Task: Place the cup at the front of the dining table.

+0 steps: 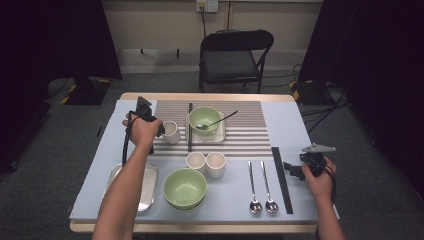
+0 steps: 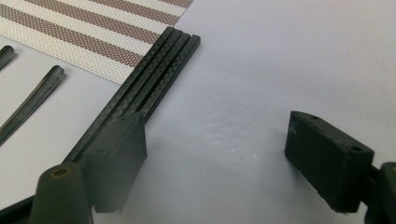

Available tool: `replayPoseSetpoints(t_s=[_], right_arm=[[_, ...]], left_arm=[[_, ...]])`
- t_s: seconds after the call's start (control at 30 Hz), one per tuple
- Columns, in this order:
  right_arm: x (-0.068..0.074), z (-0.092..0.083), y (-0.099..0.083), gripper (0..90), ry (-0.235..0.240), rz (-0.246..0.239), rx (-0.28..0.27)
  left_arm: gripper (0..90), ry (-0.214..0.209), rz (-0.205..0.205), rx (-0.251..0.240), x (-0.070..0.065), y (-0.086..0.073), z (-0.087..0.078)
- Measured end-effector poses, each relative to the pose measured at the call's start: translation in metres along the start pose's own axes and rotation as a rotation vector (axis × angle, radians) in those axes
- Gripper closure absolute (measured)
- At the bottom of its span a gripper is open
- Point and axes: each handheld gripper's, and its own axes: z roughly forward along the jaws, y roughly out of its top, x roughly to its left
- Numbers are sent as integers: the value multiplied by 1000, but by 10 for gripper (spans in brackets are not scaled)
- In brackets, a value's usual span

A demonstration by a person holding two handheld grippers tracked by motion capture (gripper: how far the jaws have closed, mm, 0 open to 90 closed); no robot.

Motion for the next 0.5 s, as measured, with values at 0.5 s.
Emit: replayPoseSetpoints(t_s=[0.5], right_arm=[[0,0,0,197,0,0,0]], left_arm=[[758,7,4,-22,-7,1,3]])
